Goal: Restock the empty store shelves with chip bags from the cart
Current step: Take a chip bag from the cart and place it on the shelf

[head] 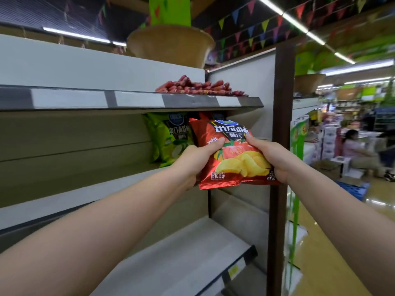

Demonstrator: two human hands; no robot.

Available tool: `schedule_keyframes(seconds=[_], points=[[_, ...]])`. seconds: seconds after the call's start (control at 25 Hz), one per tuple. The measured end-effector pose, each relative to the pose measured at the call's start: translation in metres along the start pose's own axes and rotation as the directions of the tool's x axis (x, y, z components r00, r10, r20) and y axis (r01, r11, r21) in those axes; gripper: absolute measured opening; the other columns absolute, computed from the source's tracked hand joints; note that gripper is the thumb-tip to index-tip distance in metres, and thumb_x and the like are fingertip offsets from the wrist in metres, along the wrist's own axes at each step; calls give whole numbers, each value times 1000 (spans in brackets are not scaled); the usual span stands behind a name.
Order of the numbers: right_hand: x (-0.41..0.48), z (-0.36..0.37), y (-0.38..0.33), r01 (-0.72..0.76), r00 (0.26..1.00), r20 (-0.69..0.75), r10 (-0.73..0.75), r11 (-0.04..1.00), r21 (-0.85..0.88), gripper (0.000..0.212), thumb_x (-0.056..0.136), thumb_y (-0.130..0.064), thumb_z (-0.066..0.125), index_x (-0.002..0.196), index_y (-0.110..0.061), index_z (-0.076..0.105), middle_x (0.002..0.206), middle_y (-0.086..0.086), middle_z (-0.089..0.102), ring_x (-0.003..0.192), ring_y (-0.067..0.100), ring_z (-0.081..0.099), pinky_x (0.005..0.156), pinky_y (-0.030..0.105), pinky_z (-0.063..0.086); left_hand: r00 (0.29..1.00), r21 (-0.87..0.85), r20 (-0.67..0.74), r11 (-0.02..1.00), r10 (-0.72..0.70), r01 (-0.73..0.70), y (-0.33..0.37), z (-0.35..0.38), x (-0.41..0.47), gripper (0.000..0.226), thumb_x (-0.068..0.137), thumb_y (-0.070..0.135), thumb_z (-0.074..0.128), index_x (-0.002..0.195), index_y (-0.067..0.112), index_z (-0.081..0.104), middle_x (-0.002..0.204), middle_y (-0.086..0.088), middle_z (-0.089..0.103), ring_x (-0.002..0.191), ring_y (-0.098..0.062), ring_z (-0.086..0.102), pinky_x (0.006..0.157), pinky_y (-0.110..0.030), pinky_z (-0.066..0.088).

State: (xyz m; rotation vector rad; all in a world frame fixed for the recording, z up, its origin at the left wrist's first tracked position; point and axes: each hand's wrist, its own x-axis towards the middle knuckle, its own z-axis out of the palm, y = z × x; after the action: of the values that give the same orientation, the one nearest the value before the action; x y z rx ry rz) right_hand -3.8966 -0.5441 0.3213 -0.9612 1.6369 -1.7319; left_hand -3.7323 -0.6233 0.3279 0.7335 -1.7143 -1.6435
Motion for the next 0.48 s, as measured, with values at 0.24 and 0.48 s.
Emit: schedule_keyframes(seconds=[0.24,0.48], points=[[80,-28,-4,-11,1000,-2,11,997,-76,42,79,-50,66,92,-10,67,71,7,73,69,25,68,71,36,57,998,-26,-60,1000,-10,9,0,33,78,53,82,38,70,119,3,57,79,-8,68,58,-17,65,46,-22,53],[149,-41,-10,127,992,3,-128,983,-135,35,84,-48,61,80,-14,62,80,5,67,74,21,64,71,31,52,989,-84,-149,996,12,-25,3,51,138,51,81,38,70,119,6,57,90,-10,71,67,-21,70,54,-28,56]])
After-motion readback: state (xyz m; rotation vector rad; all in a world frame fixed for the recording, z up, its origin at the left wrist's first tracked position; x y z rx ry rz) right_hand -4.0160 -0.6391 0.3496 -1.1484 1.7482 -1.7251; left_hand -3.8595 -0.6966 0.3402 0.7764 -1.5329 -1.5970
